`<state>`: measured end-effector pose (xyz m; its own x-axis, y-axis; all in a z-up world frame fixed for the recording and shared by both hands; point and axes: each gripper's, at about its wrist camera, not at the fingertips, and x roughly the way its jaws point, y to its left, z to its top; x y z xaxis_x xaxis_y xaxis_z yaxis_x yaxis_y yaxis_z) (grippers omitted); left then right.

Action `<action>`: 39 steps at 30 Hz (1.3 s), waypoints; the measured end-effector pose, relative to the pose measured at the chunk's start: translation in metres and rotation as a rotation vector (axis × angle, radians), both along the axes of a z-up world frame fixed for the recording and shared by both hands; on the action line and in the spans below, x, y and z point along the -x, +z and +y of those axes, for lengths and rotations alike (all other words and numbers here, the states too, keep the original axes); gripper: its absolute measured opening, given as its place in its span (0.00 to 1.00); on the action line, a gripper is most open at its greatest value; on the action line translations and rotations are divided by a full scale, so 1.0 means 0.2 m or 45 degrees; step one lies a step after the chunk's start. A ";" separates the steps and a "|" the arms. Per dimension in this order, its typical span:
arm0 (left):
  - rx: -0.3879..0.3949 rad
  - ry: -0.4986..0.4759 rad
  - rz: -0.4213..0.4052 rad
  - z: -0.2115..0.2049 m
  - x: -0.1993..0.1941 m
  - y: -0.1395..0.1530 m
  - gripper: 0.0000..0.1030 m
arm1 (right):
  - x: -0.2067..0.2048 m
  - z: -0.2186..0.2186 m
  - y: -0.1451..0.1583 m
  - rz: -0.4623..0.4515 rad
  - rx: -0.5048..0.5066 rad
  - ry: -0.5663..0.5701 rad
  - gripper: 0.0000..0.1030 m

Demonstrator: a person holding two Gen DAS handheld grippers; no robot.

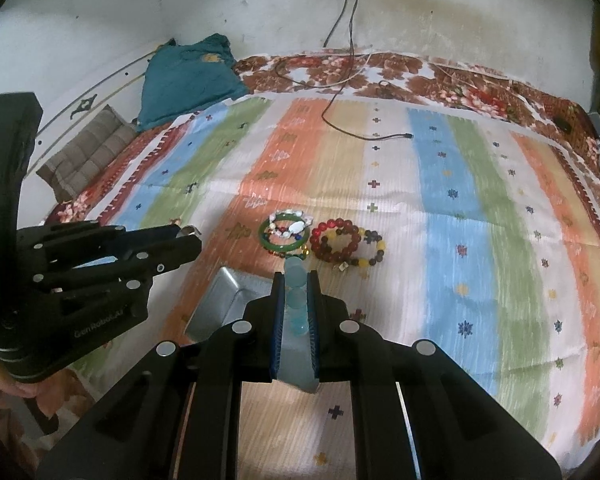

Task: Organize jewelry
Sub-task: 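Open the left tool over the tin while the right tool drops the blue bracelet inside, then move both tools back to the remaining bracelets beside the tin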

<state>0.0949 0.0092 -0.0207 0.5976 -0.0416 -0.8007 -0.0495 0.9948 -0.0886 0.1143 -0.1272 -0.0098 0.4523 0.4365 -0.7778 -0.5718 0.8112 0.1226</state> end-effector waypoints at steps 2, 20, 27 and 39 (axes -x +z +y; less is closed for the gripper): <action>0.003 -0.007 -0.003 -0.01 0.01 0.01 0.18 | 0.02 0.00 0.00 0.001 0.005 0.008 0.12; 0.032 0.073 0.005 0.06 0.01 0.00 0.38 | -0.10 -0.09 -0.04 0.062 0.032 -0.146 0.35; 0.025 0.120 0.024 0.11 -0.02 -0.02 0.42 | -0.14 -0.08 -0.08 0.089 0.071 -0.170 0.40; 0.009 0.205 0.080 0.20 -0.16 -0.08 0.58 | -0.26 -0.05 -0.13 0.120 0.141 -0.187 0.54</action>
<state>0.1274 0.0487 -0.0361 0.5461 0.0450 -0.8365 -0.2135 0.9731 -0.0870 0.1654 -0.1368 -0.0360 0.4278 0.2809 -0.8591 -0.4369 0.8964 0.0755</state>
